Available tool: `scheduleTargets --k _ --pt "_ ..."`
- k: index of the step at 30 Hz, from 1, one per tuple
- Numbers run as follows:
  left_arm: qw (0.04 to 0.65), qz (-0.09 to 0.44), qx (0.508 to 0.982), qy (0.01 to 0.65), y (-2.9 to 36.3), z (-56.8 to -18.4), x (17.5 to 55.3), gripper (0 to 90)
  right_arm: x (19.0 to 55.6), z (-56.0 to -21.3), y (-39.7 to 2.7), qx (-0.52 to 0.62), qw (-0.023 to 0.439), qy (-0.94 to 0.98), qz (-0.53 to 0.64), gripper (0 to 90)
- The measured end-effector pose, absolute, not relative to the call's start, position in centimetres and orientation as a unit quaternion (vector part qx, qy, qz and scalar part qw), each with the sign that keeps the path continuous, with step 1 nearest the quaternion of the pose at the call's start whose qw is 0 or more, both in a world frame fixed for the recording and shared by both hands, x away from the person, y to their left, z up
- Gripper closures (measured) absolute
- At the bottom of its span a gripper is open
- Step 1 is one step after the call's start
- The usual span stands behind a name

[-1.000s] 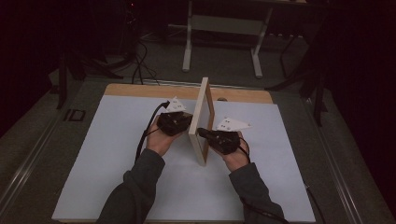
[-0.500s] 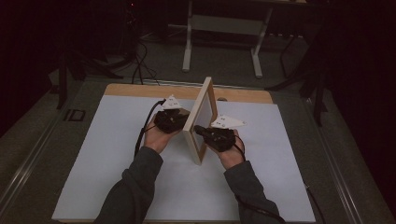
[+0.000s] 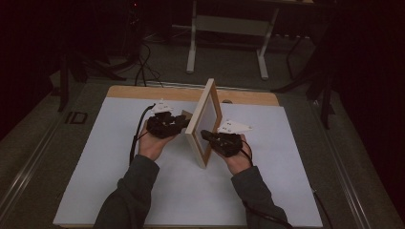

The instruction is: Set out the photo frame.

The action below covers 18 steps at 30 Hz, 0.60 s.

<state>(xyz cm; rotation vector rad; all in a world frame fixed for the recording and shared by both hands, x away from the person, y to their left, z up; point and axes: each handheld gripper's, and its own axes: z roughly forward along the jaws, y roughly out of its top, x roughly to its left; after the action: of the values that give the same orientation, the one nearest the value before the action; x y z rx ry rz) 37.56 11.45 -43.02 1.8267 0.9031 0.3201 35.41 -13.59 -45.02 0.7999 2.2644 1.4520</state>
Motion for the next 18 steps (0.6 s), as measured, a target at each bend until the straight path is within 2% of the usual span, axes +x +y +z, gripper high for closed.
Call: scheduleTargets --k 8,12,18 --pt "0.506 0.124 0.761 0.386 13.0 -43.5 35.8 52.6 35.7 -45.5 -15.0 0.295 0.174 0.793 0.503 79.8" --pt "0.501 0.127 0.761 0.392 13.4 -44.0 34.7 47.1 35.9 -45.7 -15.7 0.31 0.174 0.788 0.503 73.1" --pt "0.499 0.138 0.763 0.388 13.4 -43.9 33.3 38.1 36.0 -45.9 -16.2 0.318 0.175 0.786 0.501 68.8"
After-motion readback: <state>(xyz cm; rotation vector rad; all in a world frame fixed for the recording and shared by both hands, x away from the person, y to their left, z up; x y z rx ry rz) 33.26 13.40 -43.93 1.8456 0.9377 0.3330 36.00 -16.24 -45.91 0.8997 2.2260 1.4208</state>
